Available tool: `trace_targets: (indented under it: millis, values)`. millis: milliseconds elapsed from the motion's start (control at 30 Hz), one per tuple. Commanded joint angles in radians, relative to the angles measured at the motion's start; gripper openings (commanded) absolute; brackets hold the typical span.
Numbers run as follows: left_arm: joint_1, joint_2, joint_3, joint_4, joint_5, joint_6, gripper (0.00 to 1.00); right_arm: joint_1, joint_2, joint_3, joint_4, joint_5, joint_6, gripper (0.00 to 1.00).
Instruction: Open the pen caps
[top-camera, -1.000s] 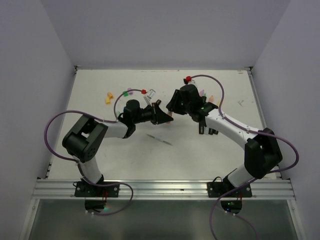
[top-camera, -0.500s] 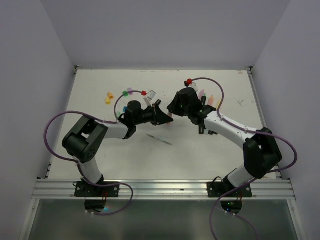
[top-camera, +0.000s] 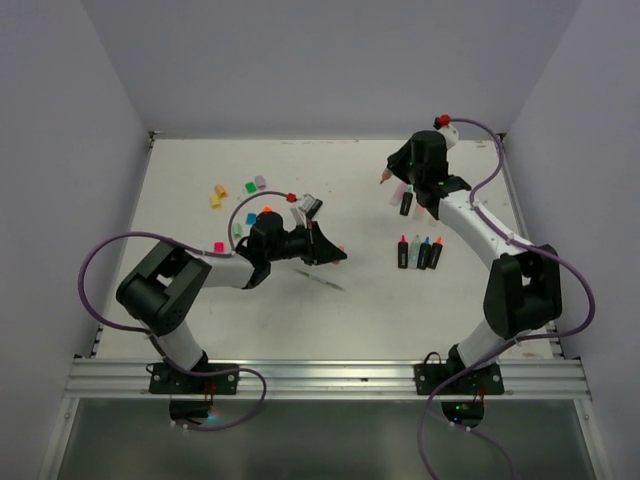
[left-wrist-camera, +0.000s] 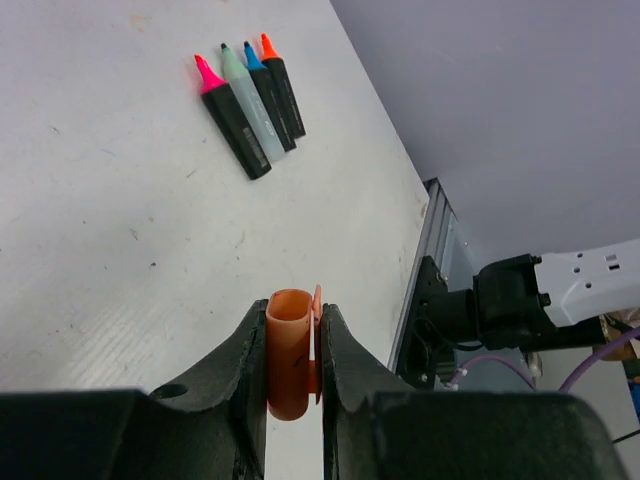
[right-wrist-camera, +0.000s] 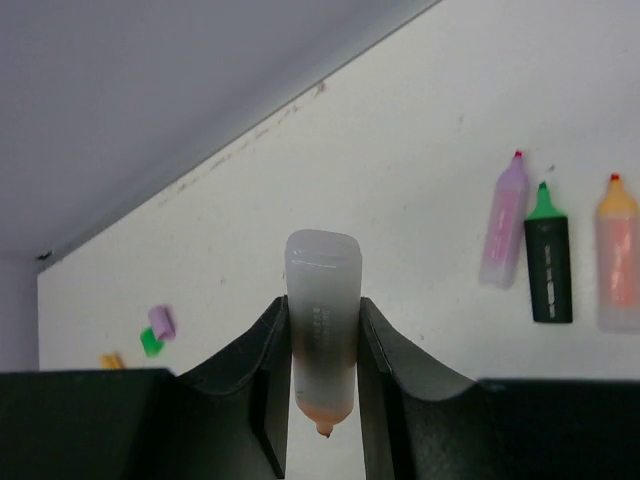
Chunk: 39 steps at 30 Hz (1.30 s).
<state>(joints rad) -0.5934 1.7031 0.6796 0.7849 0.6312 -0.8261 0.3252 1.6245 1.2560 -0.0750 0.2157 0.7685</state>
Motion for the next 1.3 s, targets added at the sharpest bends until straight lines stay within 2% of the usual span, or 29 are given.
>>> trace_targets:
  millis: [0,33,67,133,167,267,367,467,700,1133,1267]
  values:
    - [-0.002,-0.023,-0.014,0.031,0.036,0.022,0.00,0.003,0.024,0.089,0.015,0.056,-0.057,0.00]
    - [0.000,-0.029,-0.006,-0.008,0.015,0.044,0.00,0.003,0.028,0.088,0.014,0.050,-0.064,0.00]
    - [0.003,-0.040,0.021,-0.148,-0.075,0.112,0.00,0.003,0.035,0.095,-0.047,0.004,-0.075,0.00]
    - [0.015,-0.092,0.060,-0.321,-0.209,0.174,0.00,0.005,0.057,0.141,-0.133,-0.044,-0.118,0.00]
    - [0.023,-0.109,0.066,-0.431,-0.322,0.209,0.00,0.005,0.057,0.137,-0.156,-0.082,-0.135,0.00]
    - [0.084,-0.186,0.048,-0.547,-0.485,0.214,0.00,0.014,0.045,0.111,-0.297,-0.101,-0.219,0.00]
    - [0.141,-0.256,0.028,-0.639,-0.658,0.215,0.00,0.017,-0.014,0.007,-0.321,-0.069,-0.245,0.00]
    - [0.173,-0.275,0.031,-0.713,-0.764,0.217,0.00,0.018,-0.037,-0.066,-0.365,-0.053,-0.285,0.00]
    - [0.211,-0.185,0.083,-0.769,-0.832,0.214,0.00,0.058,-0.005,-0.115,-0.445,-0.047,-0.357,0.00]
    - [0.213,-0.096,0.086,-0.783,-0.912,0.212,0.00,0.075,0.116,-0.145,-0.421,-0.006,-0.368,0.00]
    - [0.216,-0.083,0.090,-0.783,-0.918,0.214,0.00,0.086,0.140,-0.147,-0.416,0.030,-0.365,0.08]
